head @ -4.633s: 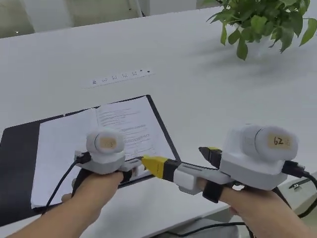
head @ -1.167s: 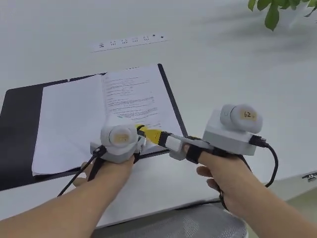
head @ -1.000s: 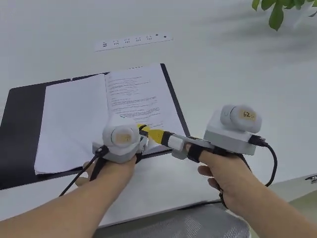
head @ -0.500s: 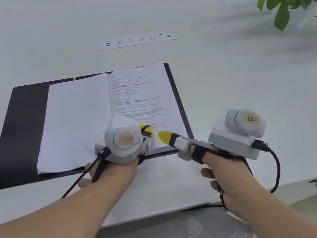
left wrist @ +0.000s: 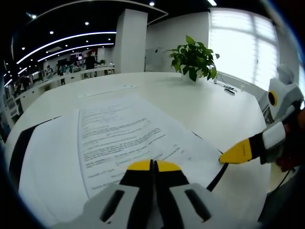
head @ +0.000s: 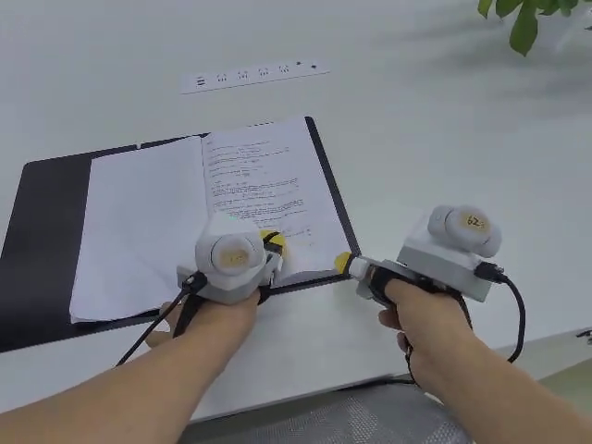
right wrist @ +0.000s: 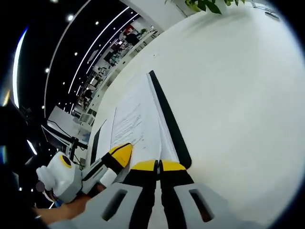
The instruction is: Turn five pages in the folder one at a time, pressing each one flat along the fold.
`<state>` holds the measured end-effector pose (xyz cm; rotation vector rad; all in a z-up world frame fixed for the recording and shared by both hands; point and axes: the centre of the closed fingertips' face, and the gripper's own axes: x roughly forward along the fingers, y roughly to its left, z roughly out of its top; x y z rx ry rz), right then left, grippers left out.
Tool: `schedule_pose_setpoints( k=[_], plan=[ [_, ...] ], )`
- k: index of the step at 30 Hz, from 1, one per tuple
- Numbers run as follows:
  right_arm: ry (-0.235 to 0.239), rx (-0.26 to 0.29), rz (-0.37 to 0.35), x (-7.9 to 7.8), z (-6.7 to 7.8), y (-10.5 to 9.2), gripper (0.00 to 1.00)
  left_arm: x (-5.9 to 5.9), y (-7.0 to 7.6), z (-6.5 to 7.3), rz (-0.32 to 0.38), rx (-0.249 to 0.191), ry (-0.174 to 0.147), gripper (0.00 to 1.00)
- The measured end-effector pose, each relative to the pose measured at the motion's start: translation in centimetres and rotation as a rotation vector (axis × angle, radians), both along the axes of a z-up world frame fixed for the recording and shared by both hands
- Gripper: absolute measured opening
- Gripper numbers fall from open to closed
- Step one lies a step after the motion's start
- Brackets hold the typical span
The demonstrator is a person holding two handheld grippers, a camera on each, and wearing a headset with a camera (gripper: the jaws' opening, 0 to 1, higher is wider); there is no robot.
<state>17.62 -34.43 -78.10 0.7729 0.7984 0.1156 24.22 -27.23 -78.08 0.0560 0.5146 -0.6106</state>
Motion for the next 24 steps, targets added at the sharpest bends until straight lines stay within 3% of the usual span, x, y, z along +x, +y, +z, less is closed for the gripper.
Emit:
schedule_pose_setpoints(
  k=[4,9,14,21,24],
  plan=[
    [-0.005,0.031,-0.026,-0.1,0.6,0.1,0.00,0.0,0.0,0.0,0.000,0.002,0.005,0.00],
    [-0.026,0.031,-0.025,0.2,1.3,0.2,0.00,0.0,-0.1,0.1,0.000,0.001,0.017,0.02],
    [-0.048,0.038,-0.017,0.3,2.1,0.8,0.00,-1.1,-0.5,0.5,-0.049,-0.007,0.049,0.18],
    [-0.095,0.055,-0.002,0.7,3.9,2.2,0.00,-2.2,2.8,0.8,-0.014,0.051,0.083,0.24],
    [-0.134,0.072,0.018,0.9,5.4,3.4,0.00,-2.8,4.9,1.1,0.003,0.075,0.087,0.25]
  ],
)
